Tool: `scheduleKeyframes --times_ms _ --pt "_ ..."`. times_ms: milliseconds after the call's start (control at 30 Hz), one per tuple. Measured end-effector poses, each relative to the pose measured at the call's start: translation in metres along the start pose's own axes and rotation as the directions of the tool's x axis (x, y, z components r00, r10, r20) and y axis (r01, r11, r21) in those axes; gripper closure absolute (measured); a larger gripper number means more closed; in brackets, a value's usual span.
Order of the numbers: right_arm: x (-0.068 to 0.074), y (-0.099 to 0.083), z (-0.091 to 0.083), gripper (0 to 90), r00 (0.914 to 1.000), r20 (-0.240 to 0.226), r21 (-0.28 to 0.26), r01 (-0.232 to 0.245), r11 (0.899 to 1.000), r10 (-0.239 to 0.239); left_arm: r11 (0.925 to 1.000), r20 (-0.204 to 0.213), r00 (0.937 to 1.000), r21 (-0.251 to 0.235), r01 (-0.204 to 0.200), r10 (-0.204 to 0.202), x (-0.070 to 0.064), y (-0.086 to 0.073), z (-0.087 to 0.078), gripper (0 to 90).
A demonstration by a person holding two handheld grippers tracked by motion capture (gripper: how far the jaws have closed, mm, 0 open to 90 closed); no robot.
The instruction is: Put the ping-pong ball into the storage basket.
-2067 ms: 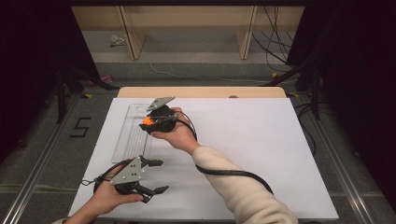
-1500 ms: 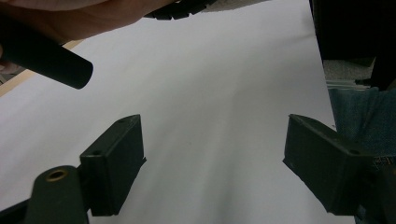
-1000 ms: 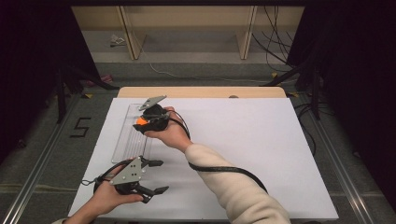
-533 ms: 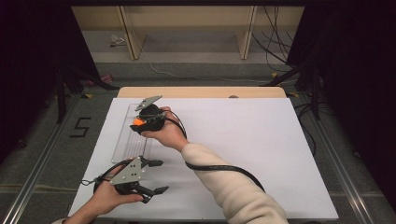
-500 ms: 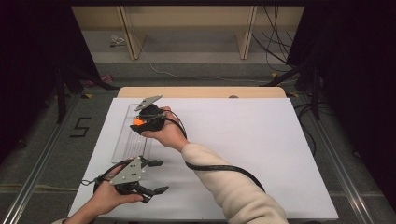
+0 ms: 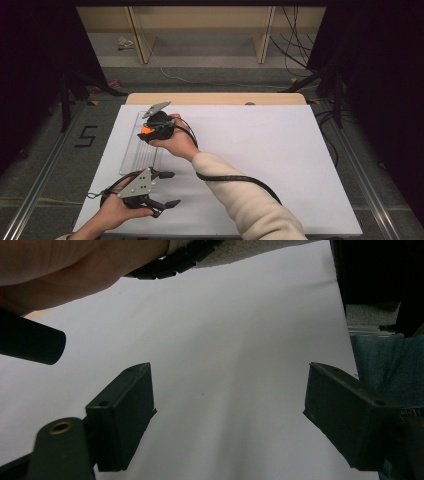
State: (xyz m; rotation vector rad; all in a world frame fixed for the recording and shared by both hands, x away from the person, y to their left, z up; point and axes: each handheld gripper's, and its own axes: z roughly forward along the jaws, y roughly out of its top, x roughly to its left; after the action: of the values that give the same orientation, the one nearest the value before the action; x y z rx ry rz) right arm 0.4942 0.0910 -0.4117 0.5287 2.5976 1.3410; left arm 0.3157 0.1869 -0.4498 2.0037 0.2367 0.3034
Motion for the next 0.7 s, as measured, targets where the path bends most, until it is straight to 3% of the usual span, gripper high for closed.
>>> scheduleKeyframes --times_ms 700 --pt "0.0006 0.0028 0.0083 51.2 0.9999 -0.006 0.02 0.009 1.0 -0.009 1.0 0.0 1.0 -0.001 0.0 0.0 0.0 -0.0001 0.0 19.4"
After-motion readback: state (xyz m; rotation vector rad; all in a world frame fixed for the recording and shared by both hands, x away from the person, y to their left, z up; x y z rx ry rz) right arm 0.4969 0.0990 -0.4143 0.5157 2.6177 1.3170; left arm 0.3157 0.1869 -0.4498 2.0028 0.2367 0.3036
